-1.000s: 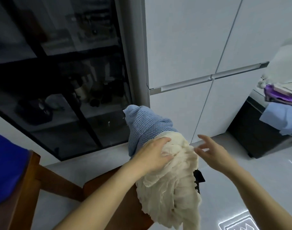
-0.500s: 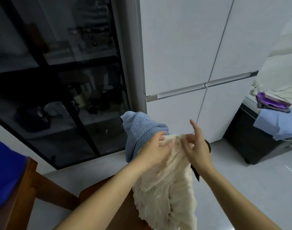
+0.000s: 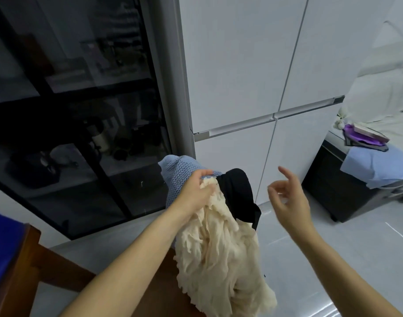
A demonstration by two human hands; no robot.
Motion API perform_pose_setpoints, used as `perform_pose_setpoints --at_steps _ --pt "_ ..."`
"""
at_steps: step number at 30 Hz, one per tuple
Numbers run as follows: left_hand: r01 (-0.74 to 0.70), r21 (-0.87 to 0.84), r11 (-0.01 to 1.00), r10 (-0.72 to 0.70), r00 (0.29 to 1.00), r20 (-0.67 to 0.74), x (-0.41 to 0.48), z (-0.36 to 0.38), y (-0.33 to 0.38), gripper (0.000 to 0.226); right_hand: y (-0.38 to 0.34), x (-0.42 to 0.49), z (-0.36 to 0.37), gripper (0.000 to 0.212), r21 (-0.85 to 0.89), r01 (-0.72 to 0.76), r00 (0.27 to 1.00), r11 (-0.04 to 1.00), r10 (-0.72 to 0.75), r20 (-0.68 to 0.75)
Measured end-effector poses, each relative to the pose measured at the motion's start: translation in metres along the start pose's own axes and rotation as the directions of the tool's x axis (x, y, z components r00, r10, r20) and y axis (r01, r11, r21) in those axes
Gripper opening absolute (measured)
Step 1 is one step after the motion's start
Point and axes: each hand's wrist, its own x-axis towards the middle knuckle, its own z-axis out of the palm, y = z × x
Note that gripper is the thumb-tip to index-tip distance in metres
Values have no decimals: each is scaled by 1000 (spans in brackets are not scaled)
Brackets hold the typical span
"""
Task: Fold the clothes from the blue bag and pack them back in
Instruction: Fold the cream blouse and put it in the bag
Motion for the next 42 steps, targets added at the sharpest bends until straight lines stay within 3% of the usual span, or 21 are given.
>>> perform_pose_setpoints --at_steps 2,4,8,10,12,14,16,17,21,23,25,28,30,34,36,38,40,42 --pt "-53 73 996 49 997 56 0 -13 -2 41 11 11 -2 53 -86 -123 988 989 130 80" --pt "-98 144 985 84 991 104 0 -23 -5 45 12 19 6 64 -136 -132 968 982 157 197" --pt "-140 178 974 96 967 235 0 -36 -11 52 -9 34 41 91 -110 -18 864 994 71 498" --pt "-140 187 972 84 957 278 2 -42 -15 53 -22 43 59 86 -64 94 797 994 -37 602" --pt "-99 205 974 51 972 228 4 -47 -21 51 -34 54 72 70 -37 129 793 991 -81 604" --pt "-41 245 969 31 998 45 4 -48 -27 44 -49 65 76 56 -21 86 812 996 -58 581" --pt "-27 254 967 74 981 -178 -1 -45 -23 38 -68 71 77 51 -72 142 820 987 -77 567" --pt "-38 223 974 86 973 -212 -6 -42 -16 40 -78 74 78 50 -125 196 816 973 -91 571" --pt "39 226 973 -31 999 -41 -19 -22 17 91 -109 73 86 56 -240 323 782 916 -115 613" --pt "67 221 973 -48 995 -89 -16 -19 21 91 -116 72 86 58 -202 310 776 929 -125 618" --pt "53 136 989 -34 989 -141 -13 -20 20 74 -114 72 83 59 -120 250 764 961 -120 634" --pt "76 -136 988 -98 982 -159 -11 -27 19 54 -101 75 72 59 48 19 758 999 -46 650" --pt "128 -327 936 -189 968 -164 -8 -34 18 40 -88 75 64 62 111 -124 740 986 18 672" --pt "237 -557 796 -284 959 2 -9 -47 14 7 -68 71 54 58 156 -254 690 954 66 721" --pt "247 -476 844 -291 957 -19 -10 -48 7 11 -66 69 51 51 168 -266 696 949 68 715" --pt "208 -199 958 -233 966 -110 -9 -48 -1 21 -68 70 51 46 187 -266 713 946 63 698" --pt "66 54 996 -56 984 -167 -11 -49 -6 23 -72 69 53 41 170 -219 726 961 44 686" --pt "-151 251 956 186 975 -121 -16 -49 -9 10 -73 68 58 39 117 -143 743 983 29 669"
